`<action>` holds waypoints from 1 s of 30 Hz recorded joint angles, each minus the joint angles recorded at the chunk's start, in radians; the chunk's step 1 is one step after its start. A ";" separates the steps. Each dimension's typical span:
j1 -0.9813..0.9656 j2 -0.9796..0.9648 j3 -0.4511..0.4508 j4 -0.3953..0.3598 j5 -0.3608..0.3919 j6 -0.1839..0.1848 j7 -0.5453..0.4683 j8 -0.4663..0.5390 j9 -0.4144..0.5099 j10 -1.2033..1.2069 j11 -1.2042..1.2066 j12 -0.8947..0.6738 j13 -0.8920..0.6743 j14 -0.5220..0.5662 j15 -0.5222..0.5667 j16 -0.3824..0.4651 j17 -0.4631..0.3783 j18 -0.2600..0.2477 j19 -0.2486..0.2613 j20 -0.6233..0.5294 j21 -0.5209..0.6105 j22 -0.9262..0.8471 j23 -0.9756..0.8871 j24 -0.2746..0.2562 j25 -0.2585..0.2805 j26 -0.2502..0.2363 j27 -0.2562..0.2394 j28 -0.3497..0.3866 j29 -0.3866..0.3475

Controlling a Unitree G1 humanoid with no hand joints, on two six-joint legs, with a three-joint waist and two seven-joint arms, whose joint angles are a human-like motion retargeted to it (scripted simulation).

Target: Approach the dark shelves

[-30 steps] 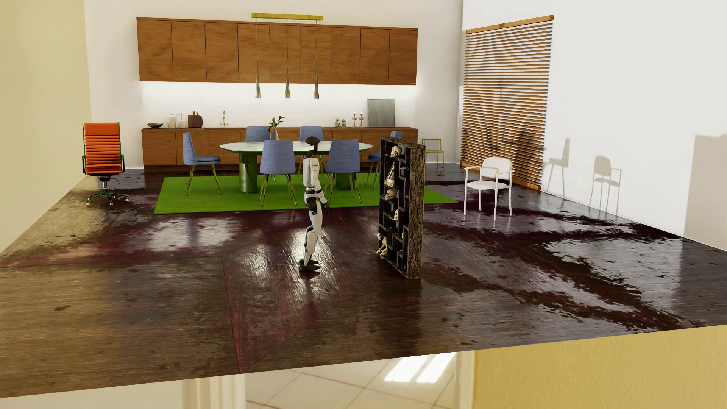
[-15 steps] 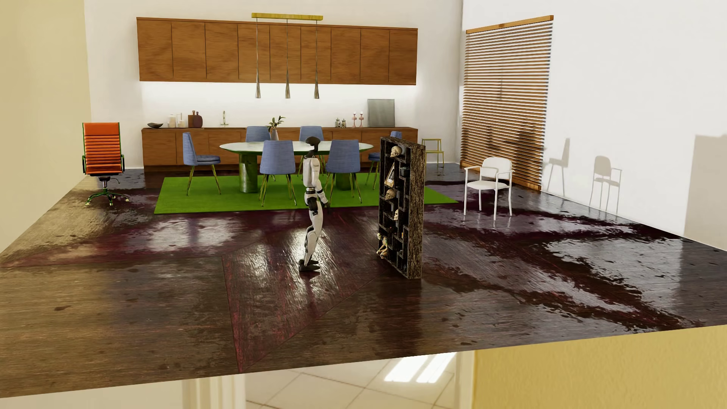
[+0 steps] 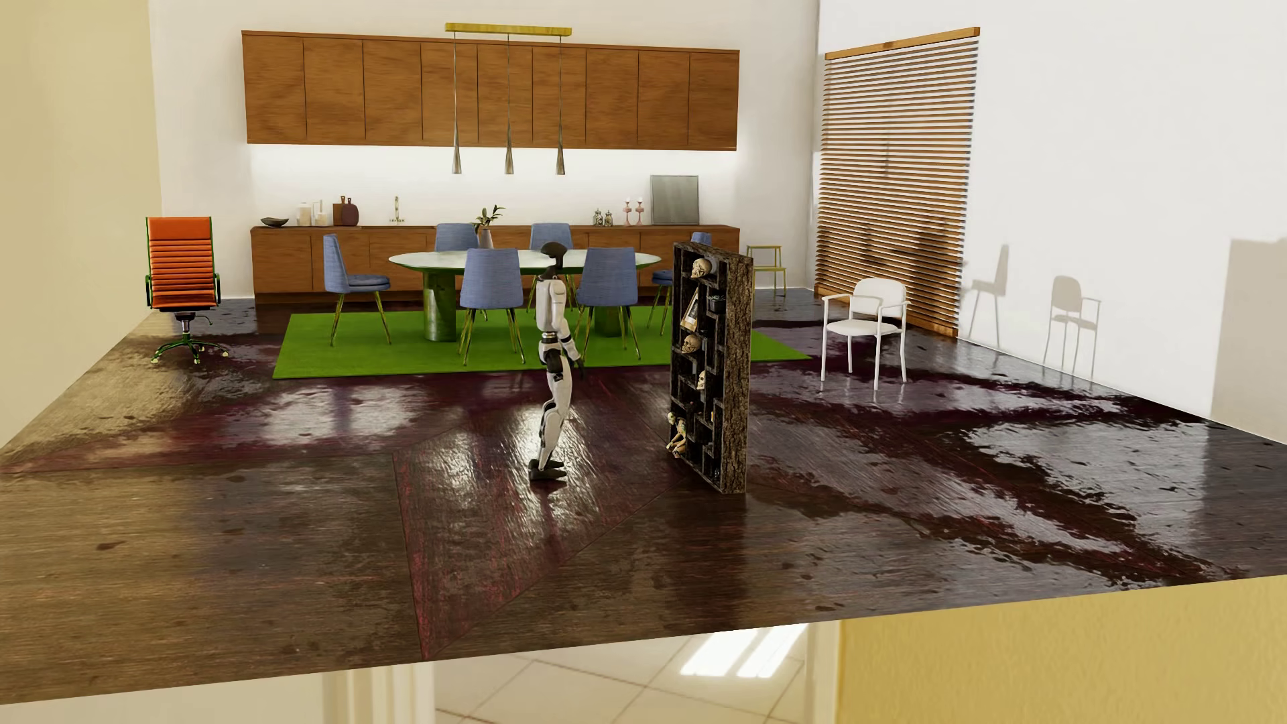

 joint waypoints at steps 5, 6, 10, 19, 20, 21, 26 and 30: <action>-0.003 -0.002 -0.001 0.000 0.000 -0.001 -0.003 -0.003 0.001 0.003 0.001 -0.003 0.002 0.000 0.000 0.001 -0.009 0.000 0.000 -0.008 0.010 0.005 0.001 0.003 0.002 -0.002 0.002 0.001 -0.001; -0.004 -0.002 -0.001 0.000 0.000 -0.001 -0.003 -0.003 0.001 0.004 0.001 -0.002 0.002 0.000 0.000 0.001 -0.010 0.000 0.000 -0.007 0.011 0.005 0.001 0.002 0.004 -0.001 0.003 0.002 0.000; -0.006 -0.002 0.000 -0.002 -0.001 -0.002 -0.007 -0.007 0.002 0.006 0.001 0.001 0.001 0.001 0.000 0.000 -0.016 0.000 0.000 -0.007 0.018 0.006 -0.001 0.000 0.006 0.003 0.002 0.004 -0.003; -0.006 0.000 0.005 -0.007 -0.005 -0.001 -0.013 -0.013 -0.001 0.006 -0.002 0.010 -0.007 0.001 0.001 -0.001 -0.022 0.003 0.003 0.008 0.016 -0.006 -0.005 -0.014 0.018 0.006 -0.003 0.005 -0.008; -0.005 0.000 0.006 -0.008 -0.006 -0.001 -0.012 -0.013 -0.002 0.006 -0.002 0.013 -0.007 0.001 0.000 -0.002 -0.023 0.003 0.003 0.011 0.014 -0.010 -0.003 -0.017 0.020 0.008 -0.005 0.004 -0.007; -0.004 0.001 0.007 -0.008 -0.007 0.000 -0.012 -0.012 -0.003 0.005 -0.001 0.011 -0.010 0.000 -0.001 -0.004 -0.016 0.004 0.004 0.014 0.015 -0.010 -0.004 -0.019 0.019 0.010 0.001 0.001 -0.006; 0.000 0.006 0.011 -0.009 -0.007 0.003 -0.012 -0.011 -0.008 0.005 -0.004 0.010 -0.007 -0.004 -0.003 -0.005 -0.002 0.005 0.006 0.027 0.011 -0.010 -0.001 -0.014 0.023 0.009 0.011 0.002 -0.005; 0.006 0.012 0.014 -0.010 -0.008 0.004 -0.010 -0.009 -0.012 -0.002 -0.010 0.009 -0.002 -0.005 -0.002 -0.010 0.009 0.007 0.008 0.042 0.010 -0.010 0.003 -0.013 0.023 0.010 0.011 -0.004 -0.005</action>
